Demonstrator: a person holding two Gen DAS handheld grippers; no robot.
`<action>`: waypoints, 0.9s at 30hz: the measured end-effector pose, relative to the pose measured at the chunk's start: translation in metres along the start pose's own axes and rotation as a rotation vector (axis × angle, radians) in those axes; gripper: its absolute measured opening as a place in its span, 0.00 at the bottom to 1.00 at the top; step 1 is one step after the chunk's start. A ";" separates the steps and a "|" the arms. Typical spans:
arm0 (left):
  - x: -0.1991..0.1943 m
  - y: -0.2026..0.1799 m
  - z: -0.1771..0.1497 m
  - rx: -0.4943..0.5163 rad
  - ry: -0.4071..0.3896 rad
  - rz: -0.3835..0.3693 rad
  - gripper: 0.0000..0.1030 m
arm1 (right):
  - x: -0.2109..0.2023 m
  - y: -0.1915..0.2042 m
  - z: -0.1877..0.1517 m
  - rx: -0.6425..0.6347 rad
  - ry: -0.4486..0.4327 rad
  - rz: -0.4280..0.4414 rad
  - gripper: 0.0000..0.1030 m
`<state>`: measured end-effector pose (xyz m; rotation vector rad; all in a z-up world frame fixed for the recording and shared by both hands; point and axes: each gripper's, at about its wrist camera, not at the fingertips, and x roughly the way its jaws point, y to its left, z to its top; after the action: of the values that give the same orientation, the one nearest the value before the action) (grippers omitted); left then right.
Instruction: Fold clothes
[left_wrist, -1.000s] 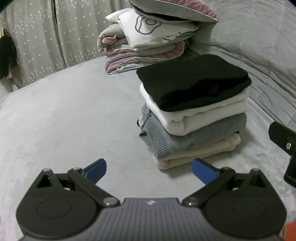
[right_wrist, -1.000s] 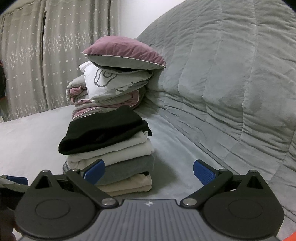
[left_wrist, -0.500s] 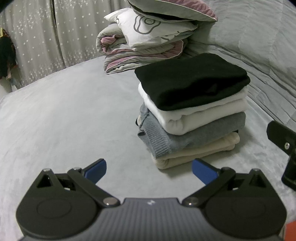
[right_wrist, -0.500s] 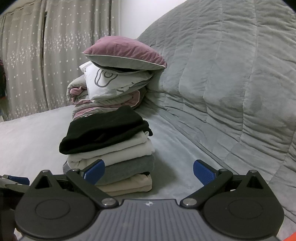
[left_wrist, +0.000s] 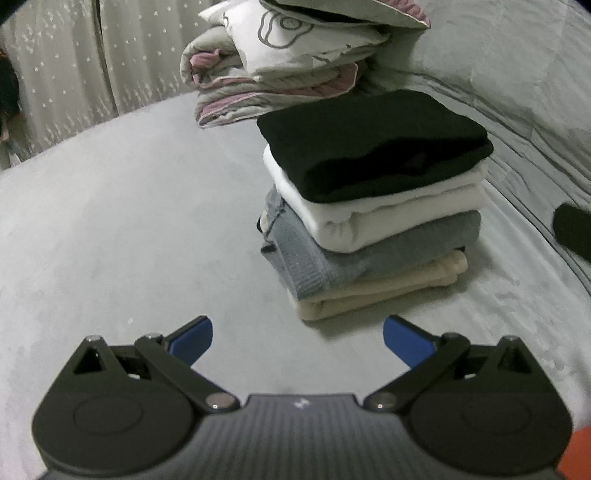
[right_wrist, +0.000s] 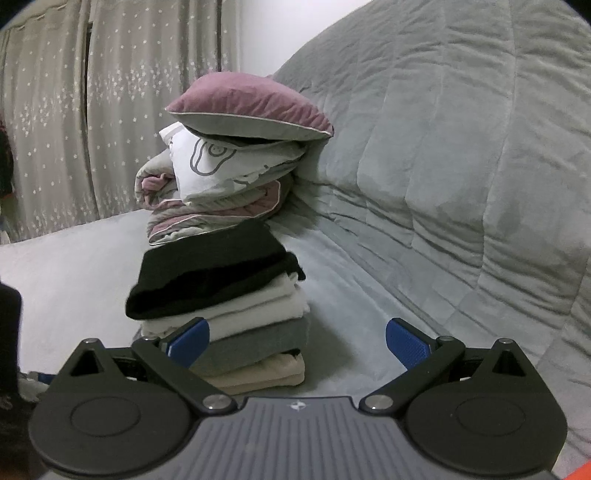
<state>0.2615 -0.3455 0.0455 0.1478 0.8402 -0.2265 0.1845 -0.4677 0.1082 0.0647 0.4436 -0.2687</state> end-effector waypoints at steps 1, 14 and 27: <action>-0.004 0.000 0.000 0.003 0.007 0.000 1.00 | -0.003 0.000 0.004 -0.002 0.001 -0.001 1.00; -0.127 0.019 -0.033 0.080 0.015 0.014 1.00 | -0.120 0.010 0.025 0.010 0.044 -0.029 1.00; -0.224 0.055 -0.102 0.111 0.042 -0.002 1.00 | -0.209 0.048 -0.008 0.011 0.138 -0.001 1.00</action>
<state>0.0573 -0.2382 0.1488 0.2563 0.8699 -0.2727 0.0123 -0.3699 0.1917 0.0947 0.5794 -0.2686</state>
